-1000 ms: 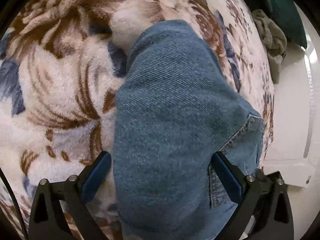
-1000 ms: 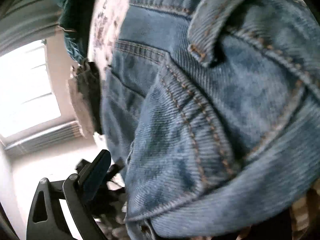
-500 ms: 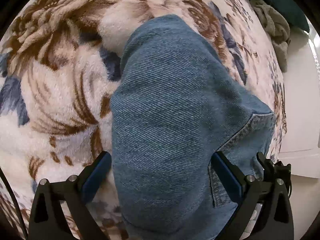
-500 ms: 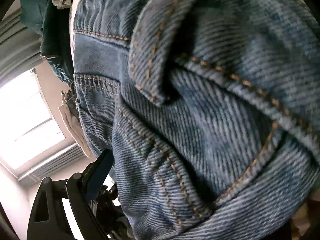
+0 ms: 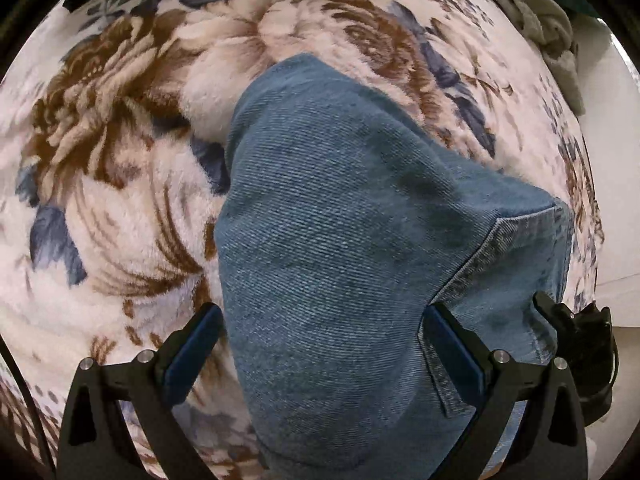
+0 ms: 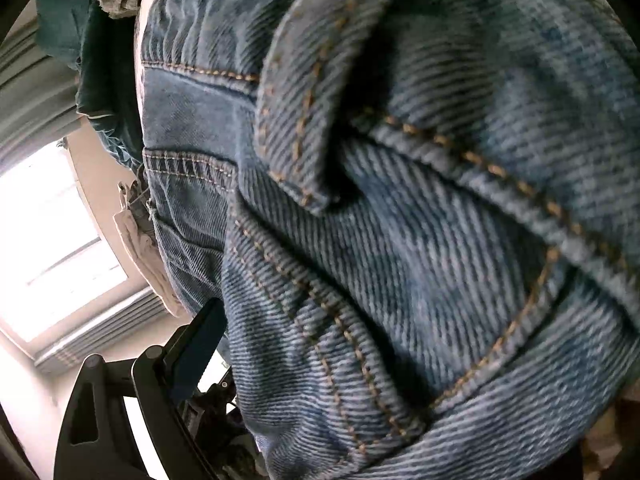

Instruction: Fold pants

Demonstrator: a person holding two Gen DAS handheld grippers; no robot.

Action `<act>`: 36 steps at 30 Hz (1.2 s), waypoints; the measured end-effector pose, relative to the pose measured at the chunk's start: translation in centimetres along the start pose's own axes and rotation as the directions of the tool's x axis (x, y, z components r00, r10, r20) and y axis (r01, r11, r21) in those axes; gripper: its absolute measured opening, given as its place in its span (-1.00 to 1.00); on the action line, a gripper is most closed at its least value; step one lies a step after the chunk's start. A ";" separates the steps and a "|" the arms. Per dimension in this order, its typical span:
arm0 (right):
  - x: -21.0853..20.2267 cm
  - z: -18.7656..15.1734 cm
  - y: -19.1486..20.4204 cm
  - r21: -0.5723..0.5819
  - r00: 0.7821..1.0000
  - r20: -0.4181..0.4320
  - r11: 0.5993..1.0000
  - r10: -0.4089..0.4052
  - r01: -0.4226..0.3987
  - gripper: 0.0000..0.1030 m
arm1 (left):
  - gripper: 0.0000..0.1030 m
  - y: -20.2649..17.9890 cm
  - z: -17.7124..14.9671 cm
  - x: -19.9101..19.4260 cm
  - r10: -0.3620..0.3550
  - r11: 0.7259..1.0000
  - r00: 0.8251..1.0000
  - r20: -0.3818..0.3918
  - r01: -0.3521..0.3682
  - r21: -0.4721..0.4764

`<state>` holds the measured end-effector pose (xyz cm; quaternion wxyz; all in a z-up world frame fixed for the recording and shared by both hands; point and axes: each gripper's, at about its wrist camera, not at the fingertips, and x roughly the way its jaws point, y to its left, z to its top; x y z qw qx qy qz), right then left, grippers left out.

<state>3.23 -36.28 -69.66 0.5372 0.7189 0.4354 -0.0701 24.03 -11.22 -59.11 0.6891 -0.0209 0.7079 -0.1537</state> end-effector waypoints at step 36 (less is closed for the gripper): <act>-1.0 -6.0 30.9 -0.503 0.969 0.227 0.864 0.095 0.033 -0.14 | -0.45 4.9 12.1 -22.8 -0.363 0.930 0.869 0.336 0.361 0.070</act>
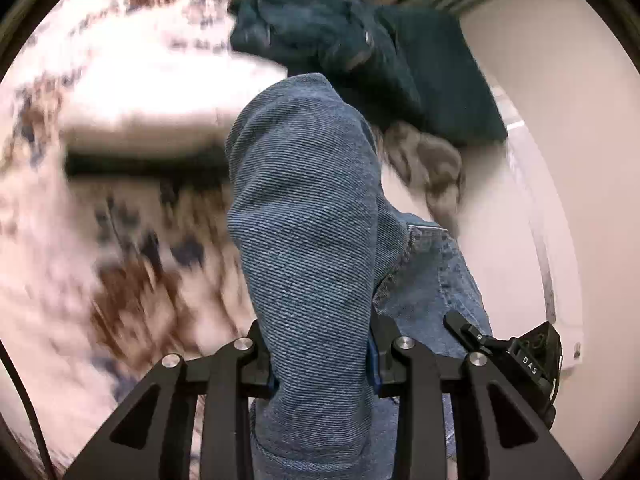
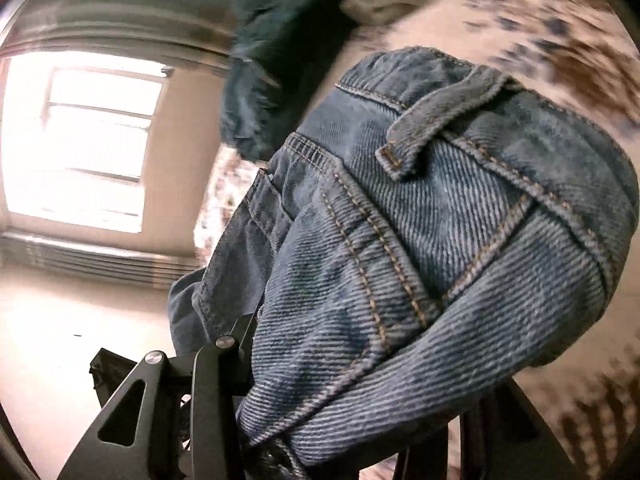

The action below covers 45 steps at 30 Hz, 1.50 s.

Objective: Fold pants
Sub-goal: 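Lower the jeans stack onto the bedspread and open both tools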

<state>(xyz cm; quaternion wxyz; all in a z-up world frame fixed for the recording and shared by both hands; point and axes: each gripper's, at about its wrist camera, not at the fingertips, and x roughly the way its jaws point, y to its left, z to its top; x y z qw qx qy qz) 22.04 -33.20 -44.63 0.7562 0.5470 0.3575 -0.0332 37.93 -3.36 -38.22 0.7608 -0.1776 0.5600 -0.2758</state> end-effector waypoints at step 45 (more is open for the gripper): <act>27.4 4.3 9.3 -0.162 0.920 -0.123 0.922 -0.373 0.352 0.71 | 0.54 24.4 14.8 3.4 0.263 0.957 0.964 -0.028 -0.264 -0.121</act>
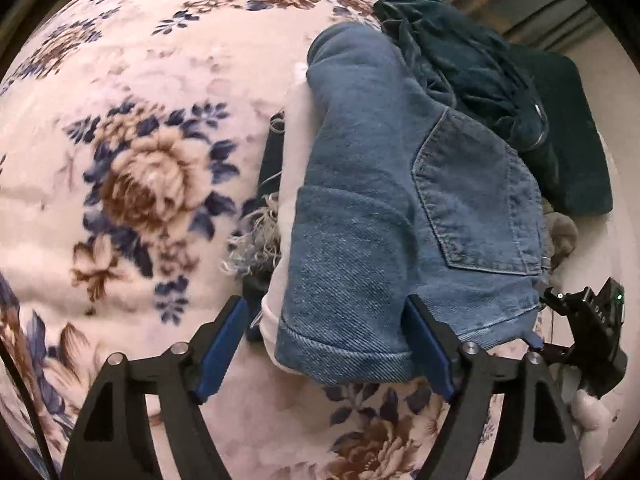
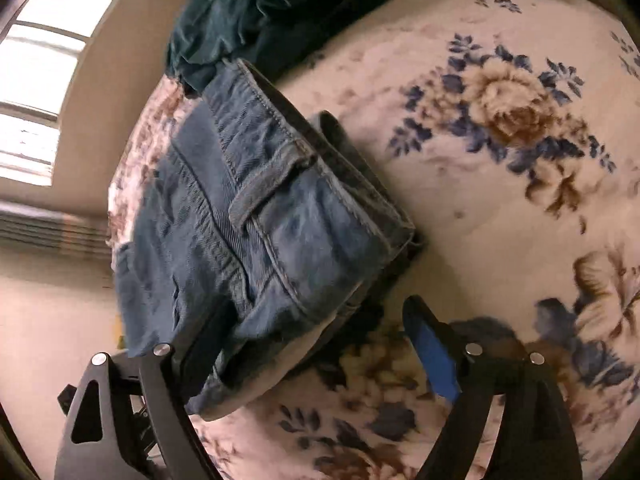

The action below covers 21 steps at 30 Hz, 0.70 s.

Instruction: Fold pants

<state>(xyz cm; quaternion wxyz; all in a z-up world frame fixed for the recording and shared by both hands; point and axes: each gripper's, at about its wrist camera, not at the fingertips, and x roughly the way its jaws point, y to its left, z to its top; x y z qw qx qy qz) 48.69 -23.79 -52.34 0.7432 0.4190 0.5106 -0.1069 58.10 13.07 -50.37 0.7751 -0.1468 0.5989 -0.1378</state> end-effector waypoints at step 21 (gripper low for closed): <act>-16.5 -3.9 14.4 -0.466 0.903 0.291 0.777 -0.317 0.423 0.86 | 0.93 -13.4 -2.8 -14.3 0.371 0.886 0.891 0.261 -0.424 0.189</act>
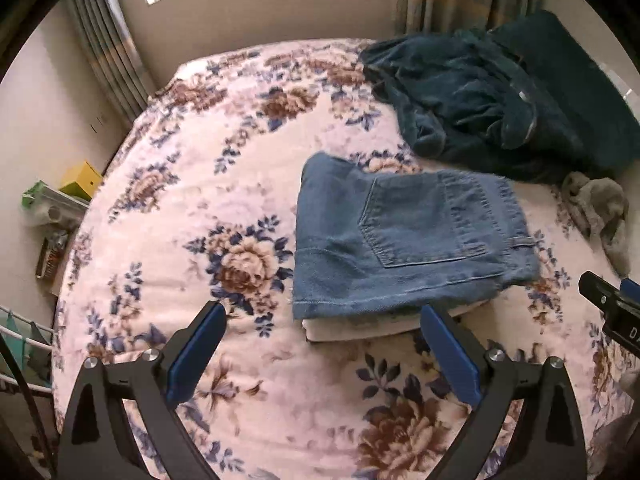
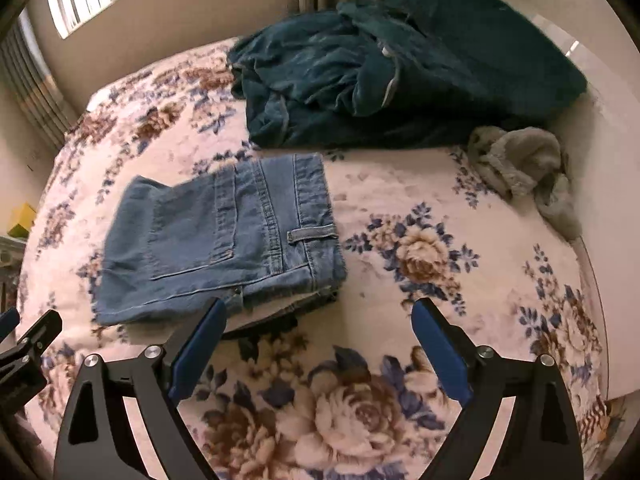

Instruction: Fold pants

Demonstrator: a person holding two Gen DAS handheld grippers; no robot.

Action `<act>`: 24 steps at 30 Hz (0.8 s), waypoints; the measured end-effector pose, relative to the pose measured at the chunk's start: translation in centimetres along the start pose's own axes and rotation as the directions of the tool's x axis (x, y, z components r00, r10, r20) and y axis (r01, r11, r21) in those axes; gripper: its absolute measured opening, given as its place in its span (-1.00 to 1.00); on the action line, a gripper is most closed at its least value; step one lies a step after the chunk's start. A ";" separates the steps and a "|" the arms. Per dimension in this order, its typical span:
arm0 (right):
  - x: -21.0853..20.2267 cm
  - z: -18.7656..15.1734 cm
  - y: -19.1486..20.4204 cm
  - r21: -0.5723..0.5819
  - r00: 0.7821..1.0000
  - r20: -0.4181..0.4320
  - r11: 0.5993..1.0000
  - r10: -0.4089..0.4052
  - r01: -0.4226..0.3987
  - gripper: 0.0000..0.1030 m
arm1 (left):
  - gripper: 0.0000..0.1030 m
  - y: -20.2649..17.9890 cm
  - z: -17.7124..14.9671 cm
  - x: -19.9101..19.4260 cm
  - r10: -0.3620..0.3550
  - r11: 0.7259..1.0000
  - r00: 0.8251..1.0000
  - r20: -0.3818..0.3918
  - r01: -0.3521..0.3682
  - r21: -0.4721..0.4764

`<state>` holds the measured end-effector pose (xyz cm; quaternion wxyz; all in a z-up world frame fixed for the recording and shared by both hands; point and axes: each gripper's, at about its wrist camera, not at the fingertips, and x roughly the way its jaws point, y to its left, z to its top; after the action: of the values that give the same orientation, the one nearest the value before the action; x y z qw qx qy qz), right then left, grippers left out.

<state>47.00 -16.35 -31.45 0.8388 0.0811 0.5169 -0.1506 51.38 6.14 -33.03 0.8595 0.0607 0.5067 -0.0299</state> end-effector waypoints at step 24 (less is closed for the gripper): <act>-48.6 -15.6 -8.1 -0.144 0.936 0.323 0.984 0.143 -0.101 0.86 | 0.93 -0.8 -14.0 -42.1 0.048 0.993 0.960 0.277 -0.016 -0.117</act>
<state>10.70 -11.17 4.97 0.9249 0.0336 0.3708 -0.0770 18.75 6.81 -2.91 0.9247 0.0154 0.3803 0.0045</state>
